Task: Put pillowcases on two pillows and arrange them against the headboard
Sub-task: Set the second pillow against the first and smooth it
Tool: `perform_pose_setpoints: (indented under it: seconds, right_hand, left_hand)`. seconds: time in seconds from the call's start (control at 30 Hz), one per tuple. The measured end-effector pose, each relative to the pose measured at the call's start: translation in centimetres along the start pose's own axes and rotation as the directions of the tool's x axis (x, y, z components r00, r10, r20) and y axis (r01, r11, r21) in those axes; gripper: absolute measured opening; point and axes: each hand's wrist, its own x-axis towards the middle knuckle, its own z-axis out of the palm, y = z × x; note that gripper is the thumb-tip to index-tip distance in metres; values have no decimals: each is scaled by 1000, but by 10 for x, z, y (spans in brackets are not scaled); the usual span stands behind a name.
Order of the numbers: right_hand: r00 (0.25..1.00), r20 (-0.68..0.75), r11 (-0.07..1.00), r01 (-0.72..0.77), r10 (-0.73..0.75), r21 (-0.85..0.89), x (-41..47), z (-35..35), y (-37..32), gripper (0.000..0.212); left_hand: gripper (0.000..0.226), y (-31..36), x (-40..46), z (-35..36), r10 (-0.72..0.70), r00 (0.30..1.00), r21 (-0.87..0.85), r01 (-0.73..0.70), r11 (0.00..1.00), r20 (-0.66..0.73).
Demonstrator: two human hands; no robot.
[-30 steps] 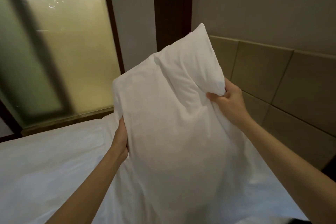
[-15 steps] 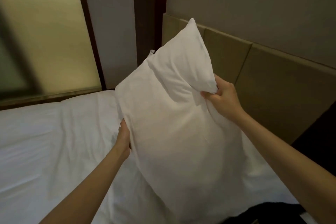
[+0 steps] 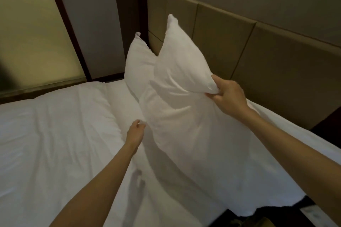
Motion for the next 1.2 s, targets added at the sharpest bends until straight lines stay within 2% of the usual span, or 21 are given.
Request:
perform_pose_setpoints:
  seconds: [0.1,0.2,0.47,0.6,0.7,0.8,0.83,0.9,0.97,1.0,1.07,1.2]
  right_hand:
    - [998,64,997,-25,30,-79,5,25,5,15]
    - [991,104,982,-63,82,-176,6,43,14,9]
    - [963,174,912,-124,206,-391,4,73,42,15]
    - [986,140,930,-35,92,-365,9,84,63,29]
    - [998,50,935,50,-35,-350,26,87,74,22]
    - [998,21,934,58,-54,-354,43,105,100,15]
    - [999,47,924,37,-20,-380,49,117,114,19]
    - [972,194,882,-30,136,-470,52,145,137,32]
    - [882,338,847,-117,329,-519,43,173,155,53]
    - [850,362,837,-152,382,-526,37,182,160,63]
    - [844,329,832,-217,423,-511,28,191,166,75]
    - [868,239,816,-269,436,-512,15,179,169,73]
  left_hand:
    - [47,5,32,-9,50,999,103,-50,993,1]
    - [43,12,58,-15,83,994,147,-92,985,67]
    - [34,26,114,-10,125,981,140,-146,979,149]
    - [31,33,135,3,151,979,116,-167,979,137]
    - [28,45,157,14,189,980,105,-194,975,60]
    - [27,51,169,26,222,975,137,-221,966,4]
    - [27,50,171,31,232,973,160,-230,960,7]
    - [27,46,171,40,235,971,209,-237,949,35]
    - [29,39,171,50,210,975,254,-221,942,70]
    - [30,35,171,53,200,976,268,-216,939,85]
    - [32,29,172,60,196,974,316,-223,922,113]
    - [34,37,181,77,252,948,463,-316,829,196]
